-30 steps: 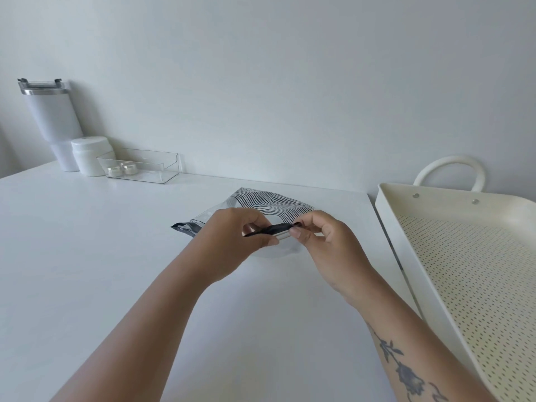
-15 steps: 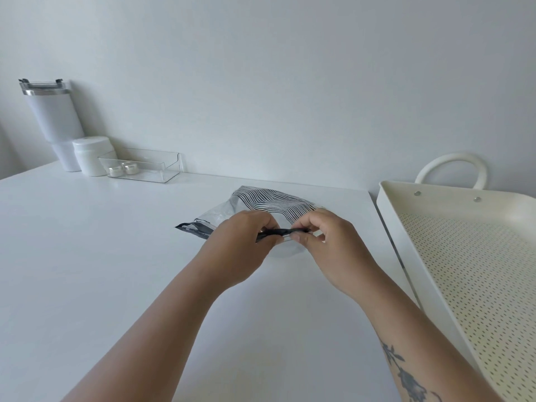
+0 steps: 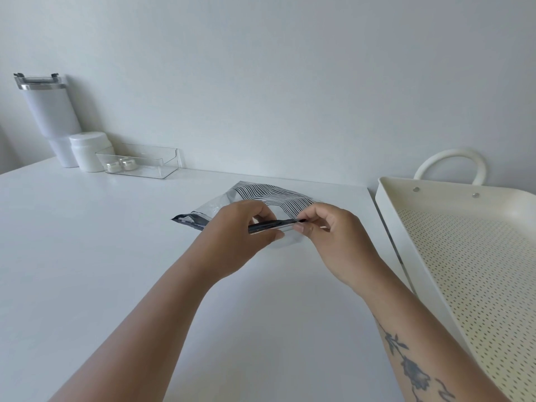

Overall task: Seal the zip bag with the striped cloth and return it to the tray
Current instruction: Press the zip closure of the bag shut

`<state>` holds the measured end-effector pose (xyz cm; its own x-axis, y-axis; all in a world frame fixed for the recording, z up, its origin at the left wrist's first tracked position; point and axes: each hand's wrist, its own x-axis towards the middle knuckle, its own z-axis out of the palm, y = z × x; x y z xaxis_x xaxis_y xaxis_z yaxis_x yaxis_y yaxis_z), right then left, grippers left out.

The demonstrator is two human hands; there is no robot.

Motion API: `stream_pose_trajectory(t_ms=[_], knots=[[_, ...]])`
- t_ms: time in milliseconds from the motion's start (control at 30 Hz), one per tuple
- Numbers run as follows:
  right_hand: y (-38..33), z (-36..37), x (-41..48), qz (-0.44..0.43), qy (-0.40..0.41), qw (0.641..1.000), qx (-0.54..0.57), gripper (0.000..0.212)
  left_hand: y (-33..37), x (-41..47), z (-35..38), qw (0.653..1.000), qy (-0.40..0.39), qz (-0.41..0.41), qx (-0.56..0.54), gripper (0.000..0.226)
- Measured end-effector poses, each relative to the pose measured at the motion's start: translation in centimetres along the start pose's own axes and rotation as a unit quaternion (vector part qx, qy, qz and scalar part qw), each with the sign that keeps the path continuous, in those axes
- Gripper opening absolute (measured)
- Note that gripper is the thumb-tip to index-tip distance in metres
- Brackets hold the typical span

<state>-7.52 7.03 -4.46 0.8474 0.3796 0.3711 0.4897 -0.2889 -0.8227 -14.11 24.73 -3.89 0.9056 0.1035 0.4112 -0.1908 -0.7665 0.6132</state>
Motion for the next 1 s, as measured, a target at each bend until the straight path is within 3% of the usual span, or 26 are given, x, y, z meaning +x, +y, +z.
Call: stream_pose_trajectory(t_ms=[333, 567, 1000], knots=[[-0.1, 0.3, -0.4, 0.006, -0.033, 0.999, 0.007, 0.006, 0.2, 0.1, 0.6, 0.999, 0.016, 0.022, 0.019, 0.007], [0.0, 0.5, -0.1, -0.01, -0.003, 1.0, -0.028, 0.012, 0.0, 0.2, -0.3, 1.0, 0.014, -0.021, 0.01, 0.005], [0.2, 0.7, 0.0, -0.048, -0.019, 0.996, -0.076, 0.005, 0.7, 0.1, 0.6, 0.998, 0.005, 0.014, 0.054, 0.006]])
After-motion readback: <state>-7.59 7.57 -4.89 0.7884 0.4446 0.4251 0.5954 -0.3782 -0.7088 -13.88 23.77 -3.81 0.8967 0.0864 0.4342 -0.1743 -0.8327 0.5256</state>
